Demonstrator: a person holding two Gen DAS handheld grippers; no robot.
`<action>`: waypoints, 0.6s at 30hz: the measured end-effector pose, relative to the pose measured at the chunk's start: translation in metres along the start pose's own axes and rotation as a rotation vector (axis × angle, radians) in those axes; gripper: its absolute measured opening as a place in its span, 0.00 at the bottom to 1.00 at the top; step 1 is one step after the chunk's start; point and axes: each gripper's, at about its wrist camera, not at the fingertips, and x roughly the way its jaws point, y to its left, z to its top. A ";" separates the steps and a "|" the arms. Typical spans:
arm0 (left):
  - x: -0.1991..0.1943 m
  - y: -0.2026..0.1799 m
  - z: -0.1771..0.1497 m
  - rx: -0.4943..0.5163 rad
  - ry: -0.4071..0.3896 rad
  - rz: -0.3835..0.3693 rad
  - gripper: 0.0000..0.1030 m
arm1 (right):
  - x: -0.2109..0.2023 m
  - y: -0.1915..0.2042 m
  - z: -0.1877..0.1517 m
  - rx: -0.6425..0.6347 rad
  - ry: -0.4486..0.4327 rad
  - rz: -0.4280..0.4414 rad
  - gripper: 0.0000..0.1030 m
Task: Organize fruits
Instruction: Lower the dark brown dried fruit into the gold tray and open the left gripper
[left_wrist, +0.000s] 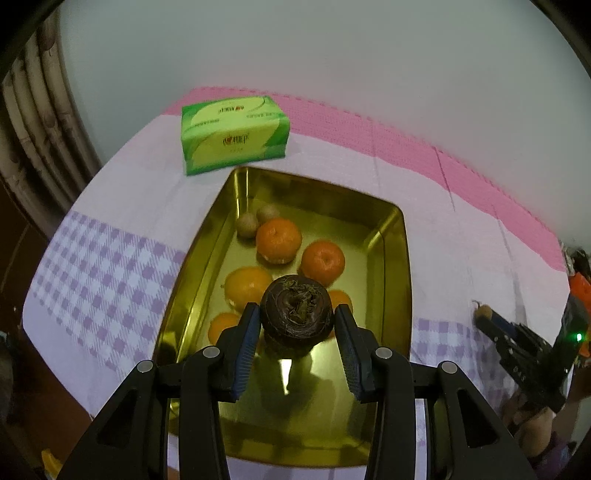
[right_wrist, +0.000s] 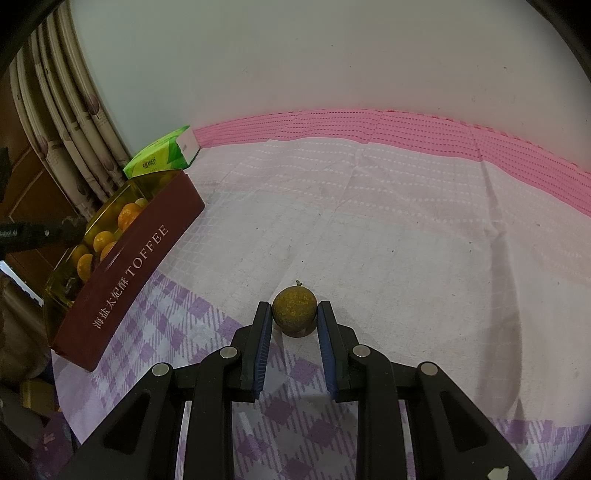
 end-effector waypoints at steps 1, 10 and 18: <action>0.000 0.000 -0.003 -0.001 0.006 -0.003 0.41 | 0.000 0.000 0.000 0.000 0.000 0.000 0.22; -0.003 -0.003 -0.015 0.002 0.025 -0.020 0.41 | 0.000 0.000 0.000 0.000 0.000 -0.001 0.22; 0.008 -0.027 0.015 0.056 0.000 -0.029 0.41 | 0.000 0.000 0.000 0.001 0.000 0.001 0.23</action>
